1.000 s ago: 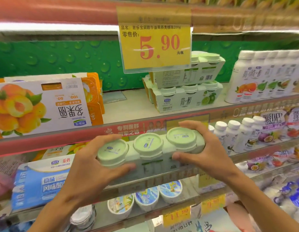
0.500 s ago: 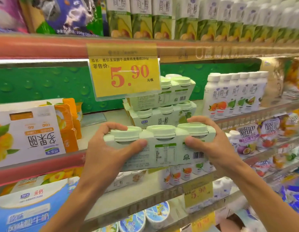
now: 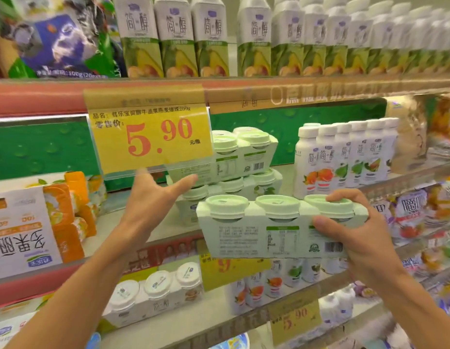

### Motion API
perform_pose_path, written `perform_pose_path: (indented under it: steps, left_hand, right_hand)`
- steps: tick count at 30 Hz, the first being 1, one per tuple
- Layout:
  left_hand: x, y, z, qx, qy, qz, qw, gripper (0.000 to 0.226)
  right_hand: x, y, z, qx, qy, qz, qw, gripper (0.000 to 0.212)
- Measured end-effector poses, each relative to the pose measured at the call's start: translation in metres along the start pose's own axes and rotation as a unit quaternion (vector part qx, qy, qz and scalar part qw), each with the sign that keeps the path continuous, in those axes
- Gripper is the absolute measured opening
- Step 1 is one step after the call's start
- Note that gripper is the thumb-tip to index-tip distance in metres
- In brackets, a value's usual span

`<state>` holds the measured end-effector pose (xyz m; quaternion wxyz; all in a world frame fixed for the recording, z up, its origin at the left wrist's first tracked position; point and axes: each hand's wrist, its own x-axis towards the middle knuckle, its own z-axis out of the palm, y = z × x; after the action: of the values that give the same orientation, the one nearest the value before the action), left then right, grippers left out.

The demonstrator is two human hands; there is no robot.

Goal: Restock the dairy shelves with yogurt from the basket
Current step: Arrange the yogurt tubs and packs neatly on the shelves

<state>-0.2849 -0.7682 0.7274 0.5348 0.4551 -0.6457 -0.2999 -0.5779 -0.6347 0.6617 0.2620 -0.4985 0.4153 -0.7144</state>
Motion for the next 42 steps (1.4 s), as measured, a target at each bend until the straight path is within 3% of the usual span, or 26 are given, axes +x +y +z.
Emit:
perform_pose_path:
  steps: [3,6,9,12,17,23,27,31,35,42]
  left_hand:
    - [0.015,0.007,0.009,-0.007,-0.029,0.027,0.999,0.043]
    - [0.024,0.005,0.013,-0.029,-0.038,0.035,0.998,0.028]
    - [0.028,0.002,0.015,-0.034,-0.036,0.038,0.998,0.028]
    - [0.028,0.000,0.017,-0.041,-0.011,0.059,0.997,0.033]
    - [0.027,-0.002,0.015,-0.050,0.032,0.076,0.995,0.029]
    - [0.027,-0.002,0.005,-0.039,0.052,0.040,0.997,0.020]
    - [0.024,-0.004,-0.002,-0.042,0.056,0.053,0.996,0.021]
    - [0.015,-0.003,-0.015,-0.073,0.078,0.099,0.989,0.032]
    - [0.007,-0.010,-0.030,-0.104,0.103,0.148,0.978,0.059]
    - [-0.012,-0.020,-0.052,-0.162,0.142,0.165,0.963,0.061]
  right_hand:
    - [0.003,0.006,-0.008,-0.017,-0.008,0.002,1.000,0.065]
    - [0.007,0.011,-0.014,-0.014,-0.006,0.011,1.000,0.052]
    - [0.009,0.015,-0.014,-0.019,-0.006,0.013,1.000,0.055]
    - [0.010,0.016,-0.015,-0.002,-0.005,0.018,1.000,0.039]
    - [0.012,0.017,-0.013,-0.021,-0.014,0.016,1.000,0.079]
    - [0.012,0.016,-0.006,-0.014,-0.021,0.008,1.000,0.079]
    - [0.011,0.019,-0.001,0.004,-0.033,0.011,0.999,0.055]
    - [0.007,0.023,0.005,-0.005,-0.038,0.016,0.999,0.078]
    - [0.002,0.028,0.013,-0.005,-0.041,0.018,0.999,0.068]
    - [-0.013,0.034,0.031,0.021,-0.069,0.031,0.997,0.075]
